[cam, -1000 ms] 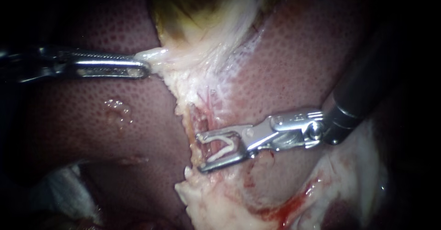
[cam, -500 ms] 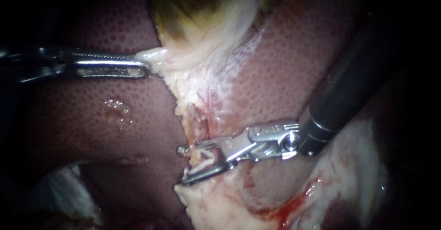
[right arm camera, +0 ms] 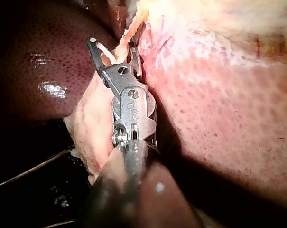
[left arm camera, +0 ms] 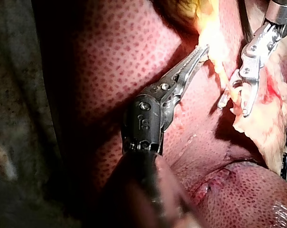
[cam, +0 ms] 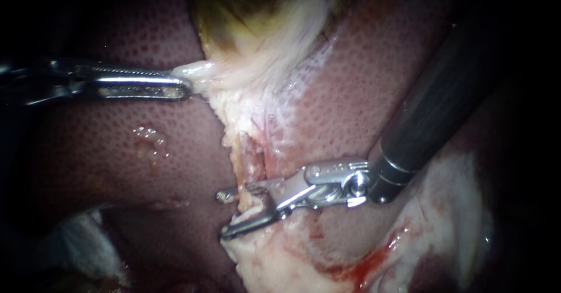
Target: Clipping first clip left tube
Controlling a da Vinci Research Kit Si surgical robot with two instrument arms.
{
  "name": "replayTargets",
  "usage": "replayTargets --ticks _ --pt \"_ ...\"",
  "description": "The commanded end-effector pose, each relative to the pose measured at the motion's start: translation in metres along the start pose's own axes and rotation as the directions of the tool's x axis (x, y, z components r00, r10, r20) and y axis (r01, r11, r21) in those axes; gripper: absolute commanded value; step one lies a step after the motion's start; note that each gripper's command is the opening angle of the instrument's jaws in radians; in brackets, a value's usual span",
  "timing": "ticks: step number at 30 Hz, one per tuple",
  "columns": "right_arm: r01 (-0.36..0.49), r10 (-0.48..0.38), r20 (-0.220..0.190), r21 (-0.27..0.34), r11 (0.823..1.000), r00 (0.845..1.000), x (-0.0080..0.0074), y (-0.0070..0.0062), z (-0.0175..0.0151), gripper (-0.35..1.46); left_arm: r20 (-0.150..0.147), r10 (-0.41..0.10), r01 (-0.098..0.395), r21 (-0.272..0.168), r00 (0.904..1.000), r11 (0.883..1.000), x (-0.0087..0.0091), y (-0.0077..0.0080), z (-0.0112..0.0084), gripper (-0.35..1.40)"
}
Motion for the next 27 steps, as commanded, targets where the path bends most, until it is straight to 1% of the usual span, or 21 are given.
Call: replayTargets --ticks 1,2,3,4,7,10,27 --pt "-0.005 0.005 -0.002 0.001 1.000 1.000 0.0000 0.0000 0.0000 0.37 0.000 0.000 0.000 0.000 1.0000 1.000 0.0000 0.0000 0.0000 -0.35" --pt "-0.016 0.016 -0.002 0.003 1.000 1.000 -0.0001 0.0000 -0.0002 0.13 0.000 0.000 0.000 0.000 1.0000 1.000 0.0000 0.0000 0.0000 -0.35" --pt "-0.057 0.057 -0.002 0.007 0.998 0.998 -0.0002 -0.0001 -0.0004 -0.08 0.000 0.000 0.000 0.000 1.0000 1.000 0.0000 0.0000 0.0000 -0.35" --pt "-0.086 0.086 -0.002 0.007 0.996 0.996 -0.0002 -0.0001 -0.0005 -0.35 0.000 0.000 0.000 0.000 1.0000 1.000 0.0000 0.0000 0.0000 -0.35" --pt "-0.113 0.113 0.000 0.025 0.993 0.994 -0.0002 0.0002 -0.0006 -0.35 0.000 0.000 0.000 0.000 1.0000 1.000 0.0000 0.0000 0.0000 -0.35" --pt "-0.121 0.121 0.012 0.050 0.991 0.993 -0.0002 0.0001 -0.0006 -0.35 0.000 0.000 0.000 0.000 1.0000 1.000 0.0000 0.0000 0.0000 -0.35" --pt "-0.131 0.130 0.014 0.052 0.990 0.991 -0.0004 0.0002 -0.0008 -0.35 0.000 0.000 0.000 0.000 1.0000 1.000 0.0000 0.0000 0.0000 -0.35"
